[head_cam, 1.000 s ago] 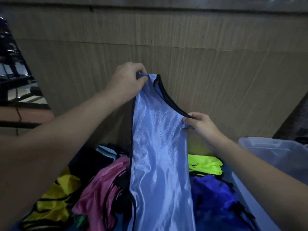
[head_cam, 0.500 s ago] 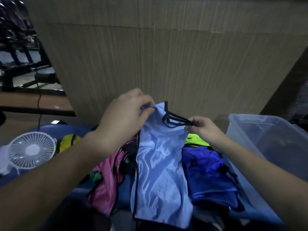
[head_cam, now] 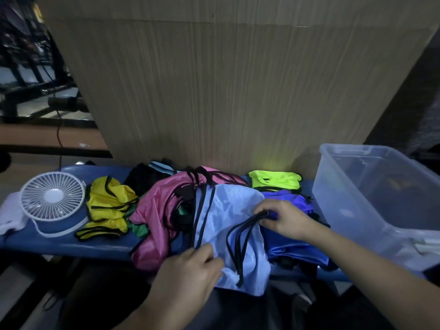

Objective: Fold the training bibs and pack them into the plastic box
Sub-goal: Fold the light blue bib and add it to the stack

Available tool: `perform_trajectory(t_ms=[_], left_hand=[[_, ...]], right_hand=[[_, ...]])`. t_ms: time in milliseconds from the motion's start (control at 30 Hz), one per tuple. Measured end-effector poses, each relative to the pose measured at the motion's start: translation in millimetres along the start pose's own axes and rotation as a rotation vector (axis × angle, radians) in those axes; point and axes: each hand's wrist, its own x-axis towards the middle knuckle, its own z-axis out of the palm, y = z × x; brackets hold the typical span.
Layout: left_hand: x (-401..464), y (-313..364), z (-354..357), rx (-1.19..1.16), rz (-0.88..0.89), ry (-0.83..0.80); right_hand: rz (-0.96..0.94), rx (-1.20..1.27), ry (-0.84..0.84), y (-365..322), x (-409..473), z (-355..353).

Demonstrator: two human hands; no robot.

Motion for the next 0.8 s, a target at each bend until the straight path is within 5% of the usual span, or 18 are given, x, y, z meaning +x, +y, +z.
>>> perform_trajectory(t_ms=[400, 800], left_hand=[[-6.1, -3.3, 77.0, 0.100, 0.008, -0.244], [-4.1, -6.4, 75.3, 0.058, -0.066, -0.247]], right_hand=[[-0.023, -0.176, -0.194, 14.3, -7.3, 24.3], [0.011, -0.378, -0.167, 13.4, -2.2, 38.4]])
